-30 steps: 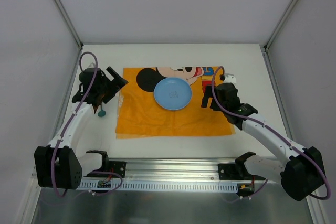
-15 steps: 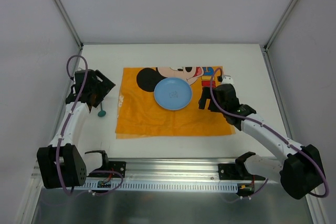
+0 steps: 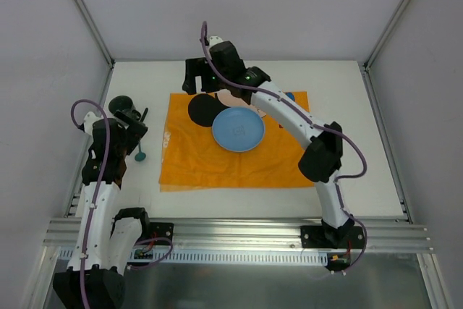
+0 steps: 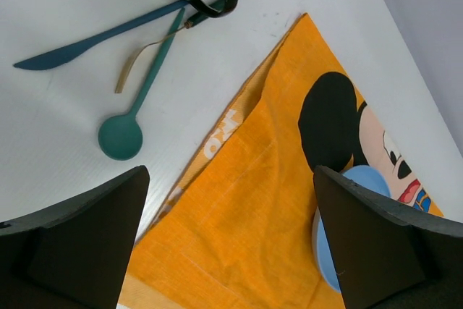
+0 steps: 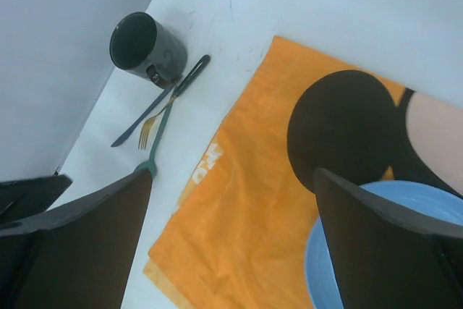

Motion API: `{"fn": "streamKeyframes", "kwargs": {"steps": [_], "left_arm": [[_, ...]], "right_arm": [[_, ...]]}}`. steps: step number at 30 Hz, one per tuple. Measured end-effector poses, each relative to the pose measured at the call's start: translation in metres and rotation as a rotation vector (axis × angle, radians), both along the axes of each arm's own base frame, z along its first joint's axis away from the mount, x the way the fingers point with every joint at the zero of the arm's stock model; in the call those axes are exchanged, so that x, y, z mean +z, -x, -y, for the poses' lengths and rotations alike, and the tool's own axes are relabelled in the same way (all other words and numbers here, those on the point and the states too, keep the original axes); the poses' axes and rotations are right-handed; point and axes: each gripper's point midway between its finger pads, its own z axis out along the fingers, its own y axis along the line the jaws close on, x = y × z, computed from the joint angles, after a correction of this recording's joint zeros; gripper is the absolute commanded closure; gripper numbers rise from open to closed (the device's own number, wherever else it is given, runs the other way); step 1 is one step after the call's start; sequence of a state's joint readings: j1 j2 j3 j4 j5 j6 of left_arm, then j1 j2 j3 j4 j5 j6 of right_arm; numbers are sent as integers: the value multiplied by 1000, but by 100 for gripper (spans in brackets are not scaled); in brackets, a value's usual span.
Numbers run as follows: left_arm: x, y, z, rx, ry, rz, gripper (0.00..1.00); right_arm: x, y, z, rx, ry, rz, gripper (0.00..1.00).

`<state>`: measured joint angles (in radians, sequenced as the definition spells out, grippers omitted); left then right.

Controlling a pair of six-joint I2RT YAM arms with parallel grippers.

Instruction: Set the dinner table for one person

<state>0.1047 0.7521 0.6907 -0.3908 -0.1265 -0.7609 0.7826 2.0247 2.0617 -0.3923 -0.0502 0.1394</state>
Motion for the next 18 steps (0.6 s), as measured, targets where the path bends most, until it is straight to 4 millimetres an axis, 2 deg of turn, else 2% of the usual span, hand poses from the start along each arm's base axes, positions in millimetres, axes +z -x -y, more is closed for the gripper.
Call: {"fn": "streamKeyframes", "kwargs": {"steps": [2, 4, 8, 11, 14, 16, 18], "left_arm": [[0, 4, -6, 29, -18, -7, 1], [-5, 7, -12, 58, -35, -31, 1], [-17, 13, -26, 131, -30, -86, 1], [-28, 12, -39, 201, 8, -125, 5], [-42, 1, -47, 225, 43, -197, 6], [-50, -12, -52, 234, 63, -242, 7], [-55, -23, -58, 237, 87, -261, 9]], "right_arm": [[-15, -2, -26, 37, 20, -24, 1], [-41, 0, -45, 68, 51, -63, 0], [-100, 23, -51, 108, 148, -164, 0], [-136, 39, -38, 112, 212, -223, 1], [-169, 59, -9, 99, 289, -286, 0], [-178, 70, 10, 84, 316, -297, 0], [-178, 79, 26, 72, 326, -295, 0]]}}
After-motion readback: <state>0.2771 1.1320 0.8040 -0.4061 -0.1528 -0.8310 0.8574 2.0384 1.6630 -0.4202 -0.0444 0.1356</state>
